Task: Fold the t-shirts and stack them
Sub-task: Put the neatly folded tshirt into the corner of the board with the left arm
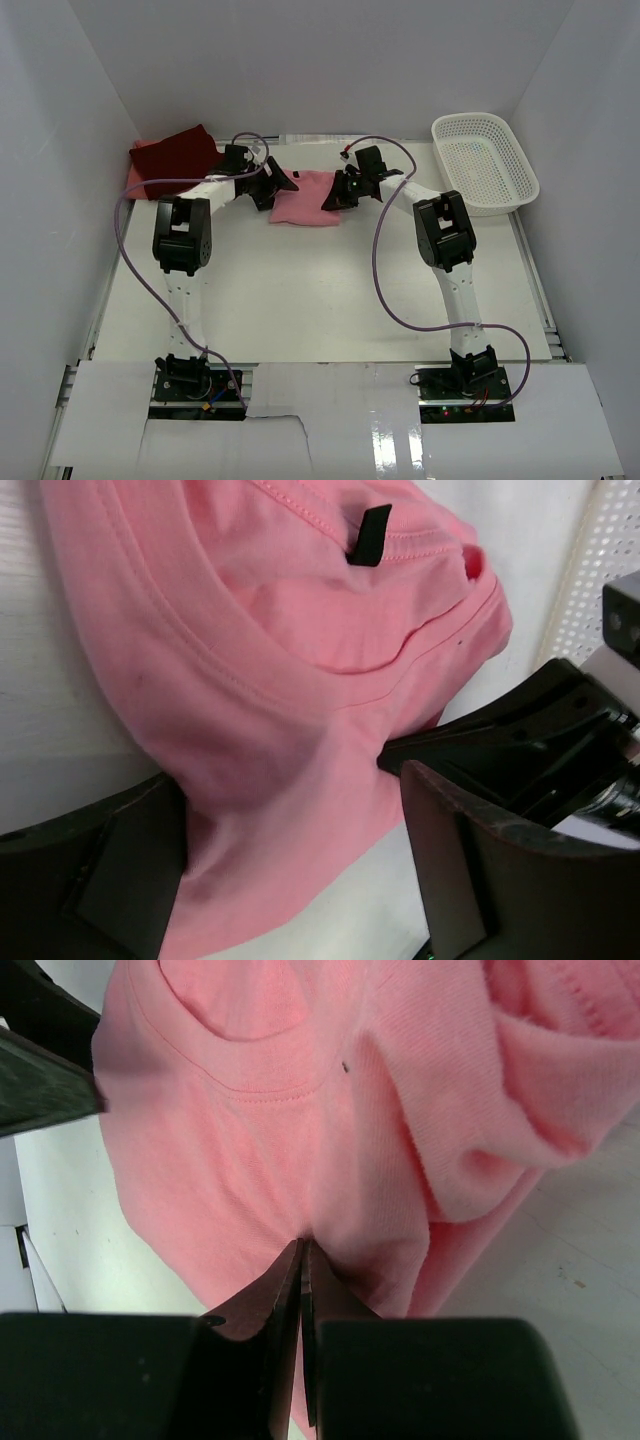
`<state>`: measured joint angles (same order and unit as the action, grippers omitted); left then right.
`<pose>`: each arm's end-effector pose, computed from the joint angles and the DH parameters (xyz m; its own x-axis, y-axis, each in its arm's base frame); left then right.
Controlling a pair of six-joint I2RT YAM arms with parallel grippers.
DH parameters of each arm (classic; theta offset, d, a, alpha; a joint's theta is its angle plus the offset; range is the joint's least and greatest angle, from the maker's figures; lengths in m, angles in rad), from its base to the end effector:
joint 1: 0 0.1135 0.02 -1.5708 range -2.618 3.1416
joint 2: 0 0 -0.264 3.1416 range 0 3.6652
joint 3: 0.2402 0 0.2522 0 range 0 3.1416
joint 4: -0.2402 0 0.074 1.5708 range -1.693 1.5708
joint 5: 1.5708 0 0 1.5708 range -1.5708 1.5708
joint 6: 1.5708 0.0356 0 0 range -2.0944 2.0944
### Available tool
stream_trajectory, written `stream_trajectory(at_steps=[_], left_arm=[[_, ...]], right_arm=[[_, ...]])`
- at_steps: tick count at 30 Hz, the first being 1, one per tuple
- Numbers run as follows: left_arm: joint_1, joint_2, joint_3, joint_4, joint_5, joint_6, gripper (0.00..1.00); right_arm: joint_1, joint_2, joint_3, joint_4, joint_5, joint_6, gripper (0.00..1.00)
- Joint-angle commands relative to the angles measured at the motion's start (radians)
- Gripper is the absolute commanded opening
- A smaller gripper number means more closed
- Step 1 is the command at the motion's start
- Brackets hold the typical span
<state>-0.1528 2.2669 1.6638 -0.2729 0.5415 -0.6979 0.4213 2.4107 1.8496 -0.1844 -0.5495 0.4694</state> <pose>0.4834 -0.0930 0.1463 -0.8751 -0.4224 -0.2361 -0.1381 0.6856 -0.7148 0.4784 0.2348 0.1394 -0.8682 0.0337 -0.4950 -0.3433 0.6796 0.6483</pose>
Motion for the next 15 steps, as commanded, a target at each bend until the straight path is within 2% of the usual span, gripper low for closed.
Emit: stream_trajectory(at_steps=[1,2,11,12,15], left_arm=[[-0.021,0.098,-0.071,-0.072,-0.046,-0.006,0.83],[-0.021,0.108,-0.075,-0.060,-0.029,-0.008,0.72],[-0.021,0.135,-0.128,0.004,0.000,-0.038,0.51],[-0.021,0.143,-0.131,0.012,0.009,-0.041,0.45],[-0.021,0.155,-0.121,0.026,0.029,-0.048,0.32]], right_arm=[[0.001,-0.059,-0.018,-0.015,0.002,-0.011,0.08],[0.001,-0.062,-0.018,-0.015,0.000,-0.012,0.08],[0.001,-0.070,-0.024,-0.013,-0.004,-0.015,0.08],[0.001,-0.070,-0.024,-0.013,-0.007,-0.015,0.12],[-0.003,-0.091,-0.033,-0.015,-0.006,-0.017,0.41]])
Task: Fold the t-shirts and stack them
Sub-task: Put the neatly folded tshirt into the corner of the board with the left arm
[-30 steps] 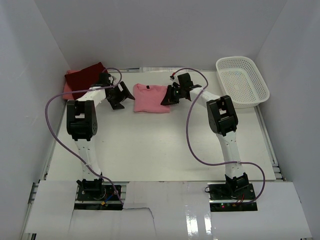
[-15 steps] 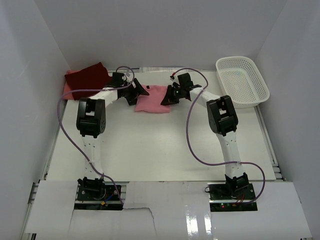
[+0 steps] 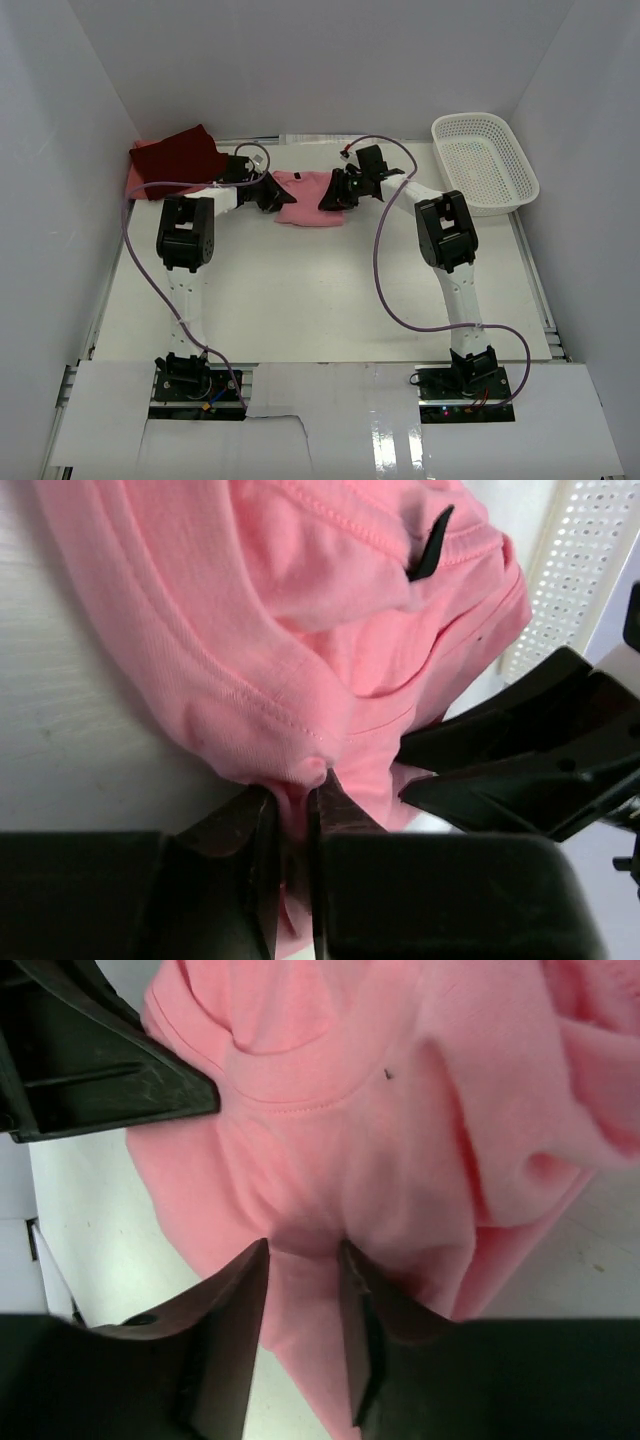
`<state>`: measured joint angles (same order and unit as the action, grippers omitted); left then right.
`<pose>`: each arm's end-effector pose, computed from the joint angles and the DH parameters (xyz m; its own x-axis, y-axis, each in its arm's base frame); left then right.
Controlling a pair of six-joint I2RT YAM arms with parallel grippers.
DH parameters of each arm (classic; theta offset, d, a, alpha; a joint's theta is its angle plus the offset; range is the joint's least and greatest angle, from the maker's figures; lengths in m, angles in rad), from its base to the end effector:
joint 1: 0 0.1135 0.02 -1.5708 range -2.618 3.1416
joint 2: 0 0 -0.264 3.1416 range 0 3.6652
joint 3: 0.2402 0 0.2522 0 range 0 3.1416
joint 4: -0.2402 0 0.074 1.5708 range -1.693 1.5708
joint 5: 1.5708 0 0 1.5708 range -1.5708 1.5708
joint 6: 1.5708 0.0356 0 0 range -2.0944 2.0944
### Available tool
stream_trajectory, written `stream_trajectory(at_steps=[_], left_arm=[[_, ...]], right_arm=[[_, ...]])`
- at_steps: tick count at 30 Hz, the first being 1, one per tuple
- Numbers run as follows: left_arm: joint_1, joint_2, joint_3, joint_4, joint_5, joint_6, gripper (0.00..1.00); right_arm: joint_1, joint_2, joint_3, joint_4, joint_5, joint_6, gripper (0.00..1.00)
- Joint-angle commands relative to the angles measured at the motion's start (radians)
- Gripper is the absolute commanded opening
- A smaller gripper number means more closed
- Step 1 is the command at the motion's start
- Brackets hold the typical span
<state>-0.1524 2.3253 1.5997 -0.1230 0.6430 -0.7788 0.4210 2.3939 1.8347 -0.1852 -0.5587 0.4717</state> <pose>0.4827 -0.0957 0.1113 -0.8884 -0.4323 -0.1545 -0.1556 0.6002 -0.7846 0.4757 0.2337 0.1433 -0.8700 0.0326 -0.4920 -0.3447 0.6733 0.6541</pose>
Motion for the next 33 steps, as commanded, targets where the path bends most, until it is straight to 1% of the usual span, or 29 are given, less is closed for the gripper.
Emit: stream_trajectory(at_steps=[1,3,4,6,7,8,9,10,11,16,17,20,26,31,33], left_arm=[[-0.021,0.106,-0.037,-0.135,-0.074,0.035,0.17],[-0.019,0.112,0.002,-0.165,-0.075,0.064,0.03],[-0.019,0.115,0.046,-0.211,-0.097,0.076,0.00],[-0.015,0.112,0.098,-0.259,-0.124,0.114,0.00],[-0.007,0.112,0.127,-0.308,-0.144,0.130,0.00],[-0.003,0.112,0.200,-0.338,-0.157,0.145,0.00],[0.001,0.115,0.247,-0.371,-0.173,0.191,0.00],[0.002,0.117,0.297,-0.438,-0.196,0.217,0.00],[0.004,0.112,0.381,-0.461,-0.247,0.245,0.00],[0.017,0.042,0.508,-0.483,-0.370,0.395,0.00],[0.019,0.030,0.523,-0.483,-0.412,0.414,0.00],[0.025,-0.010,0.586,-0.475,-0.474,0.473,0.00],[0.027,-0.075,0.643,-0.389,-0.499,0.599,0.00],[0.028,-0.087,0.706,-0.374,-0.615,0.670,0.00],[0.051,-0.093,0.706,-0.360,-0.620,0.673,0.00]], right_arm=[[-0.008,-0.113,-0.046,-0.013,0.002,-0.022,0.43],[-0.014,-0.171,-0.084,-0.008,0.025,-0.050,0.46],[-0.024,-0.243,-0.106,-0.010,0.039,-0.060,0.46],[-0.034,-0.318,-0.170,-0.010,0.060,-0.083,0.47],[-0.047,-0.358,-0.193,-0.010,0.066,-0.091,0.47],[-0.050,-0.430,-0.233,-0.013,0.072,-0.096,0.47],[-0.054,-0.464,-0.254,-0.014,0.078,-0.103,0.47],[-0.065,-0.498,-0.276,-0.014,0.083,-0.111,0.47],[-0.070,-0.557,-0.294,-0.014,0.086,-0.116,0.47],[-0.085,-0.702,-0.419,-0.016,0.092,-0.123,0.47],[-0.083,-0.716,-0.434,-0.016,0.088,-0.123,0.47],[-0.085,-0.751,-0.489,-0.014,0.086,-0.125,0.47],[-0.085,-0.783,-0.546,-0.022,0.091,-0.134,0.47],[-0.085,-0.799,-0.568,-0.025,0.089,-0.142,0.47],[-0.085,-0.802,-0.578,-0.025,0.079,-0.142,0.47]])
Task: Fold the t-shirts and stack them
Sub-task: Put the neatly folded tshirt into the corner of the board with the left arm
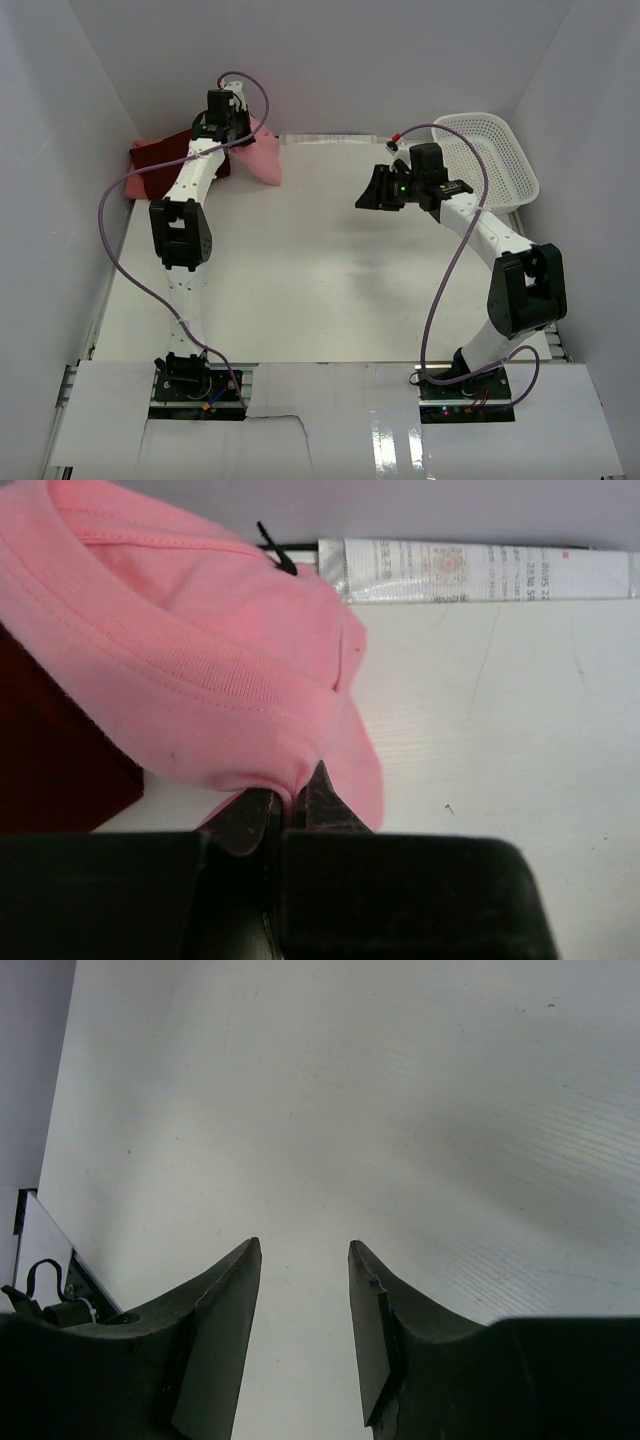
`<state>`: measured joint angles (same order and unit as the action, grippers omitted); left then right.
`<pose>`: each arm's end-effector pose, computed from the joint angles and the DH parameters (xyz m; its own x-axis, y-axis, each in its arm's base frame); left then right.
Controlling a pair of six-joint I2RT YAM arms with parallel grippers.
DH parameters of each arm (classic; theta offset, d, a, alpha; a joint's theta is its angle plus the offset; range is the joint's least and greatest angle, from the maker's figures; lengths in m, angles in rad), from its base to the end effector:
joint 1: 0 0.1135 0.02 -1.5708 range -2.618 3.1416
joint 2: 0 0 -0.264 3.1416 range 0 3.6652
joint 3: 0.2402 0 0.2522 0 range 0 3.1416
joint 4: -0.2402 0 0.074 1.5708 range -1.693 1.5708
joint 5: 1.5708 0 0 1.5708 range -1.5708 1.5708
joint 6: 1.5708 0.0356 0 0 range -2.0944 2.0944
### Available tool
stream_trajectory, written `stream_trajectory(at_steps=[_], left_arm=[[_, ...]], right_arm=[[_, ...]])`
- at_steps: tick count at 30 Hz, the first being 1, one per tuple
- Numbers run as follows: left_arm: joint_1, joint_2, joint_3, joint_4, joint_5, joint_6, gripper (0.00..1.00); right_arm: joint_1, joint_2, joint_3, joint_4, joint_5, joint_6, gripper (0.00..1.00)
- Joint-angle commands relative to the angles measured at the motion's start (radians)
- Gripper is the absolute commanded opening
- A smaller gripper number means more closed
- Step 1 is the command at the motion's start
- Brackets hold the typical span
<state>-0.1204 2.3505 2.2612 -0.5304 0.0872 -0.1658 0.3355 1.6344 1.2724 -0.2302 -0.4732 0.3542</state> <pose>0.5397 -0.0684 0.2756 -0.6000 -0.0930 -0.7945 0.0923 0.9785 -0.1842 0.3486 0.1387 0.2873 -0.7198 0.0760 -0.6900 -0.4269 0.7353 0.5264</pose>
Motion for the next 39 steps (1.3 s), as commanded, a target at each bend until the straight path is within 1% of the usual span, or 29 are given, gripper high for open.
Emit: stream_trajectory(at_steps=[1,4,6,7,8,9,10,11,13,16,21,23,26,27,28,29,30,33,37,39], left_arm=[[0.030,-0.119,0.043,0.064,-0.064,0.057,0.00],[0.057,-0.112,0.049,0.089,-0.067,0.063,0.00],[0.076,-0.106,0.054,0.105,-0.072,0.095,0.00],[0.083,-0.103,0.058,0.109,-0.105,0.101,0.00],[0.105,-0.094,0.072,0.109,-0.101,0.104,0.00],[0.116,-0.092,0.077,0.109,-0.096,0.103,0.00],[0.119,-0.089,0.080,0.107,-0.048,0.092,0.00],[0.172,-0.091,0.077,0.112,-0.035,0.086,0.00],[0.194,-0.094,0.077,0.104,-0.011,0.075,0.00],[0.214,-0.126,0.026,0.121,-0.032,0.092,0.00],[0.277,-0.129,0.003,0.132,0.008,0.063,0.00],[0.292,-0.119,-0.029,0.136,0.006,0.052,0.00],[0.301,-0.115,-0.100,0.151,-0.062,0.058,0.00],[0.306,-0.114,-0.115,0.158,-0.111,0.058,0.00],[0.312,-0.109,-0.127,0.156,-0.119,0.060,0.00],[0.315,-0.105,-0.127,0.153,-0.147,0.060,0.00],[0.315,-0.100,-0.130,0.150,-0.211,0.058,0.00],[0.315,-0.085,-0.143,0.145,-0.286,0.068,0.00],[0.317,-0.083,-0.129,0.129,-0.447,0.063,0.00],[0.317,-0.088,-0.118,0.129,-0.481,0.068,0.00]], right_arm=[[0.000,-0.044,-0.016,0.016,-0.011,-0.021,0.47],[0.002,-0.065,-0.019,-0.011,-0.018,-0.026,0.47],[0.002,-0.097,-0.034,-0.026,-0.016,-0.029,0.47],[0.002,-0.108,-0.039,-0.031,-0.016,-0.032,0.47],[0.002,-0.119,-0.044,-0.037,-0.016,-0.034,0.47],[0.002,-0.140,-0.054,-0.044,-0.016,-0.034,0.47],[0.002,-0.148,-0.056,-0.050,-0.018,-0.037,0.47],[0.002,-0.165,-0.057,-0.063,-0.016,-0.038,0.47],[0.002,-0.176,-0.057,-0.073,-0.016,-0.041,0.47],[0.002,-0.179,-0.053,-0.086,-0.021,-0.046,0.47],[0.007,-0.173,-0.057,-0.084,-0.042,-0.044,0.47],[0.010,-0.173,-0.064,-0.081,-0.044,-0.043,0.47],[0.011,-0.177,-0.068,-0.081,-0.042,-0.043,0.47],[0.011,-0.179,-0.070,-0.081,-0.044,-0.041,0.47],[0.011,-0.180,-0.073,-0.081,-0.047,-0.043,0.47],[0.011,-0.185,-0.079,-0.081,-0.047,-0.043,0.47],[0.011,-0.185,-0.082,-0.080,-0.050,-0.043,0.47],[0.013,-0.182,-0.085,-0.081,-0.056,-0.043,0.47],[0.017,-0.188,-0.093,-0.081,-0.061,-0.043,0.47],[0.016,-0.191,-0.102,-0.078,-0.061,-0.041,0.47]])
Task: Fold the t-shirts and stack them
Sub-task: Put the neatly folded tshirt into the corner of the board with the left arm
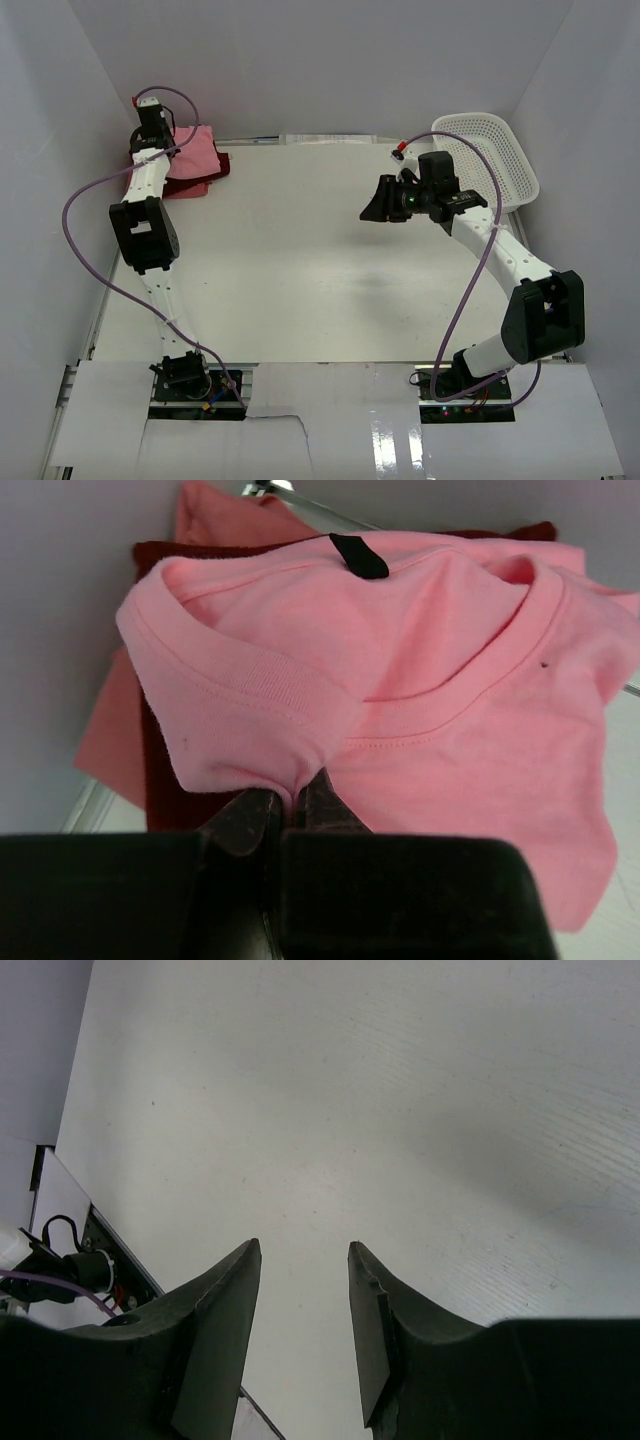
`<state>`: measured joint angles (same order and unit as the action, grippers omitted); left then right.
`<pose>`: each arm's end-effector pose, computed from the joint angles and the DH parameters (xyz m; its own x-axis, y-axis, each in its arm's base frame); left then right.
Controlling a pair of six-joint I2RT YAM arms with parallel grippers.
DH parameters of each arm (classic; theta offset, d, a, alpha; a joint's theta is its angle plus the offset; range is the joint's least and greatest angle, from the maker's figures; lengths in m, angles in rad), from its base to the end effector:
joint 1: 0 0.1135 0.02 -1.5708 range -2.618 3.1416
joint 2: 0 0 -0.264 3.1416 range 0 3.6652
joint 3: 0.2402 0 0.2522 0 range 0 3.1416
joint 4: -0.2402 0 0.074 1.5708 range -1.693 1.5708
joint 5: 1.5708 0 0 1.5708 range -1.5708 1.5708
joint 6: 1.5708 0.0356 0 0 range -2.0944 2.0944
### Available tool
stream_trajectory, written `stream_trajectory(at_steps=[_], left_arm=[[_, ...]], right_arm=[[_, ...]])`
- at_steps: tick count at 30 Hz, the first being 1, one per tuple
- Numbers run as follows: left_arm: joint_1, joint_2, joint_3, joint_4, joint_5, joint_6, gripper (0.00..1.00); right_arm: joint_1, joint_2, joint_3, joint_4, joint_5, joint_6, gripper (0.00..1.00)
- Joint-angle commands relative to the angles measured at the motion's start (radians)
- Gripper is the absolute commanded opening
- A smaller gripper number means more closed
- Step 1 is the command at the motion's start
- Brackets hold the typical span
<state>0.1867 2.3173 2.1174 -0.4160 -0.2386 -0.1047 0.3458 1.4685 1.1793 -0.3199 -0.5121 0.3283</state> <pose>0.5290 0.1085 0.2547 -0.5259 -0.2027 -0.8261 -0.4272 0.9027 0.0505 0.3056 0.1286 0.3037 -0.7267 0.0370 -0.6860 -0.4640 0.7099 0.5298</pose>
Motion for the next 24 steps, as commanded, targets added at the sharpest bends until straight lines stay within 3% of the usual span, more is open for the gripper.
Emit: stream_trajectory(at_steps=[1,2,3,4,15,18,22,24], left_arm=[[0.010,-0.055,0.027,0.014,-0.168,0.013,0.07],[0.010,-0.055,0.033,0.014,-0.207,0.008,0.23],[0.010,-0.056,0.038,0.010,-0.214,0.004,0.47],[0.010,-0.056,0.039,0.006,-0.212,0.007,0.97],[-0.006,-0.176,0.053,-0.018,-0.300,0.016,0.98],[-0.041,-0.289,-0.011,-0.017,-0.309,0.022,0.98],[-0.151,-0.412,-0.121,-0.043,-0.488,0.062,0.98],[-0.187,-0.505,-0.248,-0.086,-0.539,0.045,0.98]], right_arm=[[0.005,-0.027,-0.010,0.013,-0.023,-0.014,0.47],[0.007,-0.028,-0.012,0.013,-0.023,-0.014,0.47],[0.007,-0.028,-0.015,0.012,-0.023,-0.015,0.47],[0.007,-0.030,-0.018,0.012,-0.023,-0.015,0.47],[0.009,-0.042,-0.035,0.015,-0.028,-0.018,0.47],[0.015,-0.036,-0.029,0.018,-0.034,-0.014,0.47],[0.028,-0.046,-0.030,0.024,-0.011,-0.028,0.47],[0.030,-0.069,-0.047,0.036,0.027,-0.025,0.47]])
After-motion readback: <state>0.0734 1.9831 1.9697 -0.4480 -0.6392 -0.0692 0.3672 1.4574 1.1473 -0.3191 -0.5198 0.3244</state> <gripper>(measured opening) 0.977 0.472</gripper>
